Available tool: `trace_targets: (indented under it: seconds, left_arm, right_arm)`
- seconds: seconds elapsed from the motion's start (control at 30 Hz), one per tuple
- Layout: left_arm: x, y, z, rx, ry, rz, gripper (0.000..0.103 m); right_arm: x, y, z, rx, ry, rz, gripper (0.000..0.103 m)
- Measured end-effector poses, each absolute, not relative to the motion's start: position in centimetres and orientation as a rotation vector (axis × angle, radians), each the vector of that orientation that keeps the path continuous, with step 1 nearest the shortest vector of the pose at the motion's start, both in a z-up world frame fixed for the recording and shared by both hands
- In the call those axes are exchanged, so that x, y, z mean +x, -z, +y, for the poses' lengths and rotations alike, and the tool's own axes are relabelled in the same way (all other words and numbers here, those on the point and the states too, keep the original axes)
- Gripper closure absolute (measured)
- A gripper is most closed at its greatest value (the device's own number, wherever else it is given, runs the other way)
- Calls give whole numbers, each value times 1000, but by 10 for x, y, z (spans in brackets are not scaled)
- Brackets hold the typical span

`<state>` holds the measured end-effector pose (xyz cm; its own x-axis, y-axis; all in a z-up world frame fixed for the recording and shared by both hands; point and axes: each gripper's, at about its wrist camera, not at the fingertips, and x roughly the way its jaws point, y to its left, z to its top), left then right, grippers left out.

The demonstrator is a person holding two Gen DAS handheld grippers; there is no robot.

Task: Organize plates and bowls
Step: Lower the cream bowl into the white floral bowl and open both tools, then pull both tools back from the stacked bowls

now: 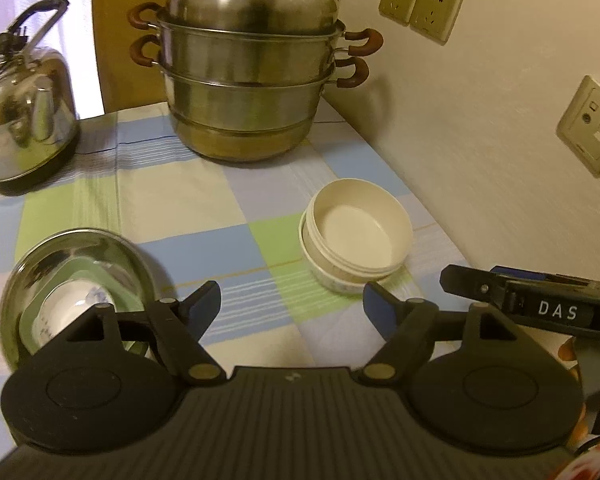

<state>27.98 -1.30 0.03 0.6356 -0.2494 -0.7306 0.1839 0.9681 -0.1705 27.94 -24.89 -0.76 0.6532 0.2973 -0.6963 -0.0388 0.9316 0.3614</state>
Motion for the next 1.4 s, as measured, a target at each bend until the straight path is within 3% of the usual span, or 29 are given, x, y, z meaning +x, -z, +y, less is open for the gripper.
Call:
trace_targets:
  seconds: [0.53, 1.4]
  left_arm:
    - [184, -11, -7, -102, 173, 851, 26]
    - [80, 17, -37, -134, 58, 926, 26]
  right_arm:
    - [198, -4, -252, 341, -348, 884, 27]
    - [118, 21, -261, 244, -429, 945, 27]
